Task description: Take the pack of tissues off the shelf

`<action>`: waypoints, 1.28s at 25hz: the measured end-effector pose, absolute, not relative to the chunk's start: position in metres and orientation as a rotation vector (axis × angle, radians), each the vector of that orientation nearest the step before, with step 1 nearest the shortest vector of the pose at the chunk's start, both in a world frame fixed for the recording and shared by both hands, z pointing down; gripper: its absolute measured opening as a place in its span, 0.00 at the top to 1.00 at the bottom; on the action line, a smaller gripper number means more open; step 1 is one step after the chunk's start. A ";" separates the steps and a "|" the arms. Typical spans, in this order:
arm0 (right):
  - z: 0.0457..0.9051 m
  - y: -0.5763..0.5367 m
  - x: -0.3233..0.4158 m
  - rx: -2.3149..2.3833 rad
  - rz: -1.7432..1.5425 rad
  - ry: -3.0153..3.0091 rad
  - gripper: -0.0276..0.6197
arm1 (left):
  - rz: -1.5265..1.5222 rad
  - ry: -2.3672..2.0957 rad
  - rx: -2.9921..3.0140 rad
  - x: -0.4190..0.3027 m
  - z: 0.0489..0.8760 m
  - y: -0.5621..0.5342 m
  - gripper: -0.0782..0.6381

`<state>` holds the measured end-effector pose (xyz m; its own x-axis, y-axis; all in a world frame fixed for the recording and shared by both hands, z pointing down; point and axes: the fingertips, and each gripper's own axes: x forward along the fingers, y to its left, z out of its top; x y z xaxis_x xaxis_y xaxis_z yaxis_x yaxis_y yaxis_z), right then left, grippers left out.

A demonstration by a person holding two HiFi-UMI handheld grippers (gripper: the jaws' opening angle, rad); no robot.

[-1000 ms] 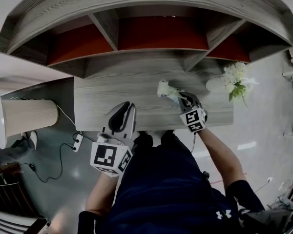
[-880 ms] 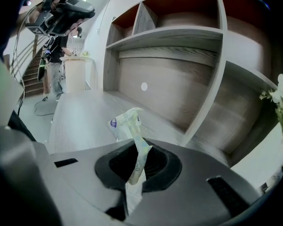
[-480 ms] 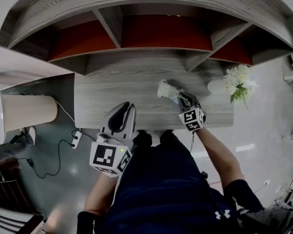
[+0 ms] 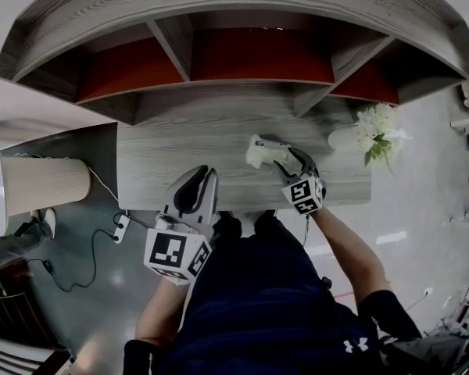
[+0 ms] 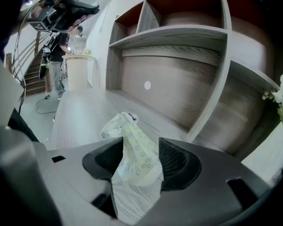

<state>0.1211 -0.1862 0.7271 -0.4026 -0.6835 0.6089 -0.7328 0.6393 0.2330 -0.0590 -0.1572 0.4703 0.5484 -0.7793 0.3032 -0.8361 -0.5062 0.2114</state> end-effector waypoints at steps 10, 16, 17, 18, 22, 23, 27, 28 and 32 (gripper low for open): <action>0.698 -0.184 0.113 1.100 0.053 -2.234 0.54 | 0.228 -1.293 2.475 -0.051 0.469 -0.154 0.81; 0.668 -0.189 0.118 1.178 0.053 -2.284 0.54 | 0.216 -1.285 2.485 -0.047 0.468 -0.155 0.81; 0.663 -0.189 0.120 1.198 0.059 -2.292 0.54 | 0.216 -1.282 2.487 -0.046 0.468 -0.154 0.81; 0.657 -0.189 0.122 1.219 0.065 -2.300 0.54 | 0.217 -1.279 2.489 -0.045 0.468 -0.154 0.81; 0.629 -0.191 0.131 1.316 0.098 -2.339 0.54 | 0.218 -1.269 2.500 -0.043 0.465 -0.155 0.81; 0.620 -0.192 0.133 1.342 0.110 -2.355 0.54 | 0.217 -1.268 2.504 -0.042 0.463 -0.156 0.81; 0.577 -0.193 0.141 1.446 0.131 -2.438 0.54 | 0.203 -1.263 2.523 -0.039 0.456 -0.160 0.81; 0.564 -0.193 0.143 1.469 0.124 -2.457 0.54 | 0.201 -1.261 2.527 -0.038 0.454 -0.161 0.81; 0.517 -0.194 0.147 1.544 0.088 -2.502 0.55 | 0.182 -1.242 2.549 -0.034 0.446 -0.166 0.81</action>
